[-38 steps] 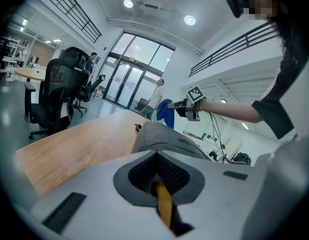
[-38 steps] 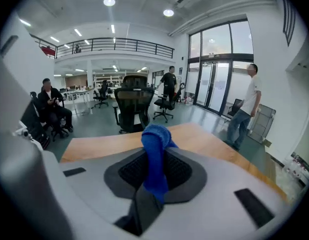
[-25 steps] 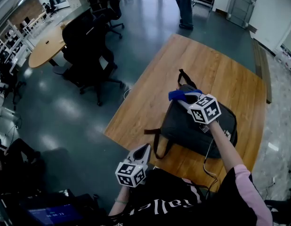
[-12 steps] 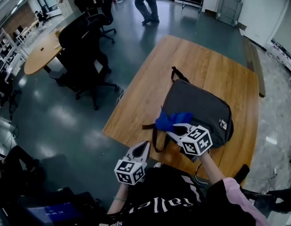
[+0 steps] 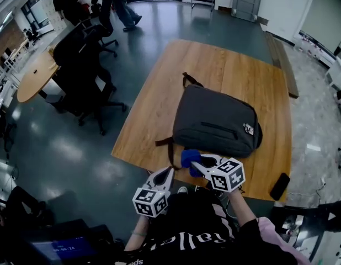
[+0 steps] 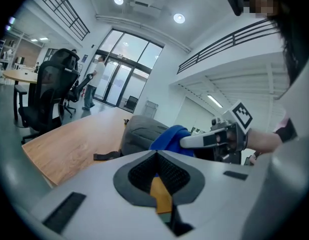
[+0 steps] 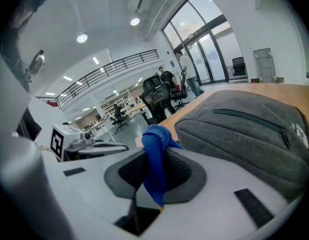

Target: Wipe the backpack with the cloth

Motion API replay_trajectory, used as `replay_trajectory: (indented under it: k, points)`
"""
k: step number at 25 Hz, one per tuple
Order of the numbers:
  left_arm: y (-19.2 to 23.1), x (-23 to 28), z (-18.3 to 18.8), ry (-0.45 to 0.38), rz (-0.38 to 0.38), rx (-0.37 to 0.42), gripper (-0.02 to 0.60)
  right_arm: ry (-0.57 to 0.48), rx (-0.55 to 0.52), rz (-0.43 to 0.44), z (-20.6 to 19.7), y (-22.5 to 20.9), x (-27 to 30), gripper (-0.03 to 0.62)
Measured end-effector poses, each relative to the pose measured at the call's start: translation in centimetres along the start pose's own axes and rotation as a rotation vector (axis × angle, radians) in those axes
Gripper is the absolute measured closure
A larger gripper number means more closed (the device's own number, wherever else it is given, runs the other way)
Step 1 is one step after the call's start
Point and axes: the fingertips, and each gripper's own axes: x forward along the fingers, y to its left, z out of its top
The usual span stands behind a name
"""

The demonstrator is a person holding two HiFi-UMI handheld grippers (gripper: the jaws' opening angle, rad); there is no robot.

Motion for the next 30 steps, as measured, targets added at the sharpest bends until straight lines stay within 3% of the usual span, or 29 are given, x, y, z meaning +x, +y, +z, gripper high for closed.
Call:
replay_trajectory:
  k: [12, 16, 21, 30]
  points:
    - [-9.7, 2.3, -2.4, 0.021, -0.053, 0.045, 0.583, -0.111, 0.172, -0.055, -5.7, -2.0, -11.1, 0.528]
    - [-16.2, 2.2, -4.5, -0.019, -0.051, -0.008, 0.583, -0.108, 0.168, -0.041, -9.3, -2.3, -16.9, 0.527]
    - [-22.4, 2.0, -8.1, -0.019, -0.042, -0.015, 0.583, -0.129, 0.171, -0.034, -12.4, -2.9, -22.9, 0.527]
    - [-28.5, 0.6, -13.4, 0.038, -0.016, -0.01, 0.583, -0.144, 0.207, -0.018, -17.3, -2.9, -28.5, 0.528]
